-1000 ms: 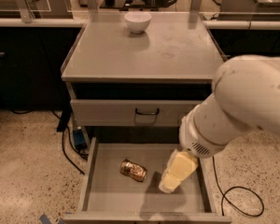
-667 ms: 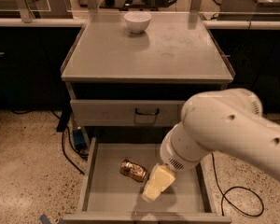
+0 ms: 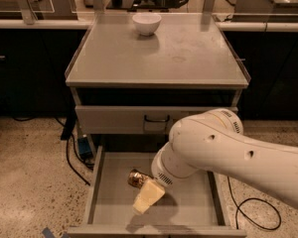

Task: Pick orange can from middle drawer and place on counter

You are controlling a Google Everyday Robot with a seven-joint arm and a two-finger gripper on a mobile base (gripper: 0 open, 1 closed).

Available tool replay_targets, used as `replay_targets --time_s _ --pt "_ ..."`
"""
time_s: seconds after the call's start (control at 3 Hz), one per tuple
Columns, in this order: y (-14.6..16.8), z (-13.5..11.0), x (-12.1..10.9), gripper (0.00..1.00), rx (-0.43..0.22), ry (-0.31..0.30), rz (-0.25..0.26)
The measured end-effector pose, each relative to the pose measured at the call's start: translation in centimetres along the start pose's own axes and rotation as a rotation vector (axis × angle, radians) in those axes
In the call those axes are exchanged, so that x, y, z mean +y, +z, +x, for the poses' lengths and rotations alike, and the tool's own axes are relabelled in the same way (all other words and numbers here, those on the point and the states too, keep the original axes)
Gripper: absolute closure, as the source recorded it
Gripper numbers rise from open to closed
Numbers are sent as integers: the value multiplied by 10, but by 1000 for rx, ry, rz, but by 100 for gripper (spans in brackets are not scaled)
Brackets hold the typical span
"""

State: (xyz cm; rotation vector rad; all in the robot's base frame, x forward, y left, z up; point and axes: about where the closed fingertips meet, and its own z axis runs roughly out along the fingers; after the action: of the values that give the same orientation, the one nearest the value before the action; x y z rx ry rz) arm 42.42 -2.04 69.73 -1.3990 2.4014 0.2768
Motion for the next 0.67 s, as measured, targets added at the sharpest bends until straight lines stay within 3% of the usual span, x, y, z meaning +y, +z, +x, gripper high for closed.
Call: replay_targets --time_s 0.67 --pt "11 -2 -5 0 -35 2 13"
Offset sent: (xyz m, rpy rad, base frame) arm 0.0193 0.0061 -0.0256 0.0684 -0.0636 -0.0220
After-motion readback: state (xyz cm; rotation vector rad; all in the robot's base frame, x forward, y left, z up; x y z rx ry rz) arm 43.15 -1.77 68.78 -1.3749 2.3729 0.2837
